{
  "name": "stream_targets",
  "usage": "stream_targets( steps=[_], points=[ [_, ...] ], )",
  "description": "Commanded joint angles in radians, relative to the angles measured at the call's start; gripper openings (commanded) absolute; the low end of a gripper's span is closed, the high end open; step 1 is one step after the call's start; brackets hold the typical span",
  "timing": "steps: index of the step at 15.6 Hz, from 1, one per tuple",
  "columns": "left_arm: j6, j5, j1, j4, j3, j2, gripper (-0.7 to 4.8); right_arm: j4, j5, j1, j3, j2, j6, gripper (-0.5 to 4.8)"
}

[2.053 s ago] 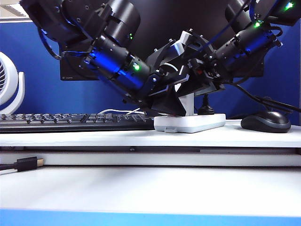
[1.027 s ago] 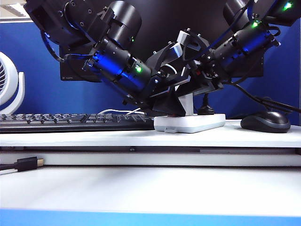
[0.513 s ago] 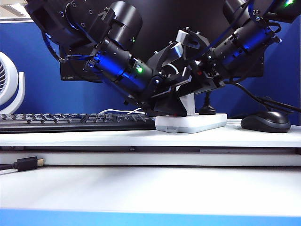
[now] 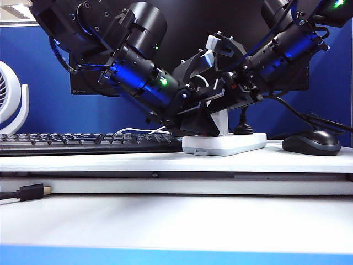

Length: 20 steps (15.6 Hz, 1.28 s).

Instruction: Unplug the white charger from the socket, then place it next to the socket.

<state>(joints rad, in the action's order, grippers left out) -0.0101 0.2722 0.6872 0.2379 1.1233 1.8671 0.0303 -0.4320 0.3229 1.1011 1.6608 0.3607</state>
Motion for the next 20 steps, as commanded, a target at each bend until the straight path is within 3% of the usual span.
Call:
stream_targets(
  steps=[1,2,4,6,8,11,13,15,17,20],
  points=[
    [-0.009,-0.006,0.002,-0.046,-0.003,0.019,-0.05,0.175,-0.031,-0.008,0.017,-0.034,-0.055,1.34],
    [-0.009,-0.006,0.002,-0.051,-0.003,0.023,-0.05,0.179,-0.016,-0.005,0.017,-0.035,-0.021,1.33],
    [-0.009,-0.006,0.002,-0.053,-0.003,0.024,-0.05,0.204,-0.034,-0.002,0.017,-0.035,-0.094,1.11],
    [-0.009,-0.006,0.002,-0.053,-0.003,0.024,-0.05,0.187,-0.034,-0.002,0.017,-0.036,0.01,1.11],
    [-0.009,-0.006,0.002,-0.053,-0.003,0.024,-0.05,0.186,-0.042,-0.002,0.017,-0.035,-0.068,1.13],
    [-0.009,-0.006,0.002,-0.052,-0.003,0.026,-0.05,0.184,-0.034,-0.007,0.017,-0.035,-0.046,1.16],
    [-0.009,-0.006,0.002,-0.053,-0.003,0.026,-0.05,0.214,-0.042,-0.006,0.017,-0.035,-0.135,1.17],
    [-0.009,-0.005,0.002,-0.053,-0.003,0.026,-0.05,0.203,-0.037,-0.006,0.017,-0.041,-0.044,1.17],
    [-0.009,-0.003,0.002,-0.053,-0.003,0.026,-0.05,0.231,-0.042,-0.002,0.017,-0.042,-0.136,1.17],
    [-0.009,-0.003,0.002,-0.053,-0.003,0.026,-0.05,0.247,-0.034,-0.003,0.017,-0.047,-0.112,1.16]
  ],
)
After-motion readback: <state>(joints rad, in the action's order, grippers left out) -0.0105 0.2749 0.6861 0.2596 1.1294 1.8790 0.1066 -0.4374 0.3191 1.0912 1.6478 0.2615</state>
